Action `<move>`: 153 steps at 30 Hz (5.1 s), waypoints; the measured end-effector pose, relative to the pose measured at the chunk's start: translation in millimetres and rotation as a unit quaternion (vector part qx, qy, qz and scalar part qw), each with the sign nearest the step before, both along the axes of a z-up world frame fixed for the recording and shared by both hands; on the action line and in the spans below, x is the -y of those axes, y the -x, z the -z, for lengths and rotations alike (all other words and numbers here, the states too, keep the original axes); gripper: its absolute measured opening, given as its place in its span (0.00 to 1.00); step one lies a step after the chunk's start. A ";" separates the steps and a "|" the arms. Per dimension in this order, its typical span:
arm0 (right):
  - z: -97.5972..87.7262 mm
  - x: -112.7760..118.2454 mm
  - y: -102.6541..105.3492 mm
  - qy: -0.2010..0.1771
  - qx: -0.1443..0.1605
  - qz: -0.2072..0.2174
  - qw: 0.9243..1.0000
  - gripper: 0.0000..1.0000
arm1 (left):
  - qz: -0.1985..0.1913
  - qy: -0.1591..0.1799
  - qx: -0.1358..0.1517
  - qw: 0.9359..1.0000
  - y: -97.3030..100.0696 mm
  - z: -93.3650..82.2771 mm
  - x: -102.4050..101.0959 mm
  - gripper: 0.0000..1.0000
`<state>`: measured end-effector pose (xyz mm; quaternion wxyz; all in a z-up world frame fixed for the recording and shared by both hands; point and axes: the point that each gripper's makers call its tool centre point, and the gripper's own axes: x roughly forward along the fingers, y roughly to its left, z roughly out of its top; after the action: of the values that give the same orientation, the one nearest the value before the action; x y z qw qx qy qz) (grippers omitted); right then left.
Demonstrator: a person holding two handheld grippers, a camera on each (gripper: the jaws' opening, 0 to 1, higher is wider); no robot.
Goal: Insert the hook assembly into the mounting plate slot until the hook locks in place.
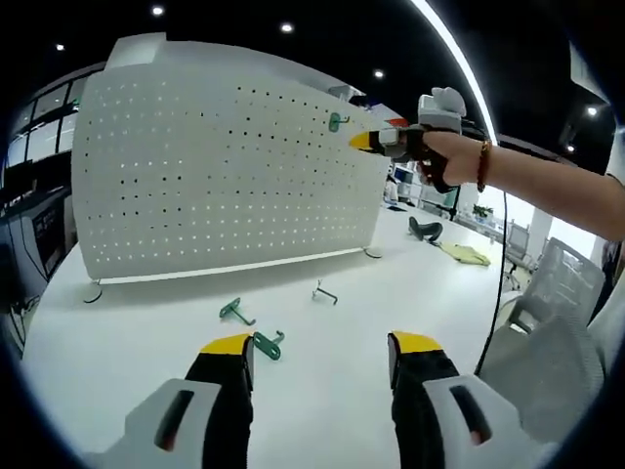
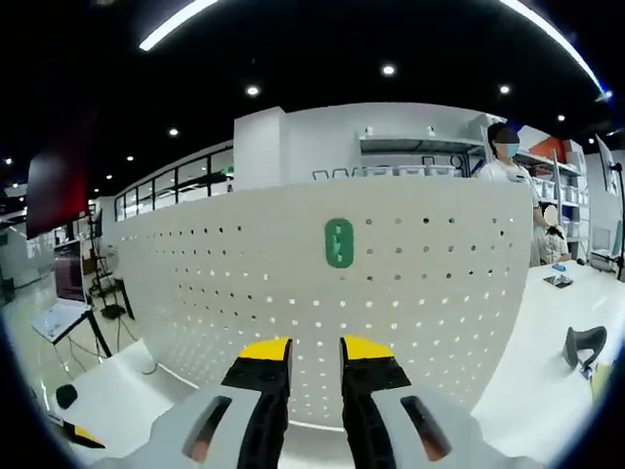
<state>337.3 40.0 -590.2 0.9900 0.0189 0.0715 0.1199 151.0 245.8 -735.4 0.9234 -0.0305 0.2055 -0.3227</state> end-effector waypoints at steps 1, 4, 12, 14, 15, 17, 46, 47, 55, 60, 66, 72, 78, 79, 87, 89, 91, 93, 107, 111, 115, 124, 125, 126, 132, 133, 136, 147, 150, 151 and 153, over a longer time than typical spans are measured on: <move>0.7 -0.7 0.8 0.001 0.000 -0.002 1.000 0.20 | 0.000 -0.001 0.000 1.000 -0.2 0.2 0.5 0.58; 3.1 -5.7 8.0 0.002 0.004 -0.018 1.000 0.20 | -0.001 -0.009 -0.003 1.000 -1.5 2.5 2.0 0.58; 15.3 -18.5 22.1 -0.005 -0.001 -0.052 0.999 0.20 | -0.009 -0.022 -0.015 1.000 -7.7 9.7 1.6 0.56; 18.1 -20.6 23.6 -0.009 -0.001 -0.058 0.998 0.20 | -0.008 -0.028 -0.017 0.999 -9.2 11.7 2.5 0.56; 20.2 -21.5 25.5 -0.009 -0.006 -0.061 0.998 0.21 | -0.008 -0.029 -0.017 0.999 -10.0 12.4 2.9 0.55; 21.8 -22.4 31.4 -0.007 -0.005 -0.062 0.998 0.21 | -0.008 -0.033 -0.019 0.999 -12.4 14.3 3.3 0.55; 57.1 -27.6 93.9 -0.018 -0.035 -0.110 0.993 0.27 | -0.011 -0.081 -0.068 0.994 -29.9 44.3 6.7 0.48; 57.5 -27.8 95.2 -0.021 -0.035 -0.111 0.993 0.28 | -0.010 -0.082 -0.072 0.994 -30.0 46.6 7.1 0.49; 67.2 -33.5 108.2 -0.022 -0.043 -0.121 0.991 0.28 | -0.012 -0.089 -0.089 0.992 -32.1 58.6 8.7 0.48; 73.0 -35.6 114.2 -0.025 -0.051 -0.125 0.991 0.29 | -0.013 -0.087 -0.098 0.991 -33.6 61.4 10.0 0.47; 76.3 -37.1 121.7 -0.024 -0.050 -0.130 0.990 0.29 | -0.015 -0.092 -0.106 0.990 -37.4 69.2 9.4 0.47; 85.9 -40.8 129.3 -0.029 -0.060 -0.132 0.989 0.29 | -0.023 -0.102 -0.113 0.988 -40.9 76.7 4.7 0.44; 90.1 -42.3 129.6 -0.035 -0.065 -0.130 0.989 0.29 | -0.025 -0.109 -0.119 0.987 -44.5 82.8 1.7 0.43; 90.4 -42.6 129.4 -0.037 -0.066 -0.130 0.989 0.29 | -0.026 -0.108 -0.120 0.987 -45.5 83.6 1.1 0.43; 91.0 -46.2 131.5 -0.033 -0.070 -0.136 0.988 0.29 | -0.034 -0.115 -0.130 0.984 -49.6 91.0 -2.3 0.39; 90.5 -46.6 131.4 -0.032 -0.067 -0.137 0.988 0.29 | -0.034 -0.117 -0.130 0.984 -51.3 92.6 -1.9 0.39; 92.4 -46.7 131.8 -0.033 -0.071 -0.138 0.987 0.29 | -0.035 -0.112 -0.132 0.984 -53.5 92.6 -0.2 0.38; 92.9 -46.2 131.9 -0.036 -0.072 -0.136 0.987 0.29 | -0.038 -0.111 -0.134 0.984 -55.9 94.0 0.9 0.37; 95.8 -39.1 135.2 -0.040 -0.077 -0.127 0.988 0.28 | -0.053 -0.106 -0.159 0.980 -67.2 105.7 6.4 0.32; 93.5 -37.6 136.2 -0.044 -0.073 -0.124 0.989 0.28 | -0.062 -0.112 -0.160 0.979 -72.4 107.5 7.5 0.30; 94.3 -36.2 137.0 -0.044 -0.074 -0.121 0.989 0.28 | -0.069 -0.112 -0.167 0.977 -75.7 108.7 8.0 0.28; 96.4 -27.8 138.0 -0.045 -0.076 -0.110 0.990 0.28 | -0.068 -0.109 -0.184 0.975 -80.9 115.0 14.9 0.22; 97.5 -27.1 138.2 -0.045 -0.077 -0.109 0.990 0.28 | -0.068 -0.113 -0.189 0.973 -80.9 117.8 14.4 0.21; 98.8 -26.3 138.4 -0.047 -0.080 -0.108 0.990 0.28 | -0.070 -0.116 -0.181 0.974 -82.6 115.8 12.5 0.20; 100.4 -23.4 138.1 -0.048 -0.081 -0.102 0.990 0.28 | -0.064 -0.119 -0.187 0.973 -82.6 116.4 9.8 0.11; 100.3 -23.1 137.8 -0.048 -0.081 -0.102 0.990 0.28 | -0.065 -0.117 -0.188 0.973 -82.4 116.5 9.6 0.10; 99.8 -22.5 136.9 -0.048 -0.080 -0.101 0.990 0.28 | -0.062 -0.121 -0.186 0.973 -82.3 117.0 9.0 0.08; 99.7 -25.9 137.9 -0.048 -0.081 -0.106 0.990 0.28 | -0.043 -0.117 -0.179 0.976 -77.9 114.6 13.5 0.04; 99.2 -27.7 137.8 -0.049 -0.081 -0.108 0.990 0.28 | -0.039 -0.104 -0.180 0.977 -75.2 110.5 17.4 0.04; 98.9 -28.6 137.8 -0.048 -0.080 -0.109 0.990 0.28 | -0.037 -0.103 -0.178 0.978 -74.4 109.6 18.1 0.04; 97.9 -30.2 137.7 -0.049 -0.079 -0.112 0.989 0.28 | -0.037 -0.090 -0.181 0.979 -72.8 107.4 20.2 0.04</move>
<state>199.6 70.2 -688.1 0.9596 0.0681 0.1451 0.2313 223.8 225.5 -842.8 0.8814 -0.0129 0.3959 -0.2574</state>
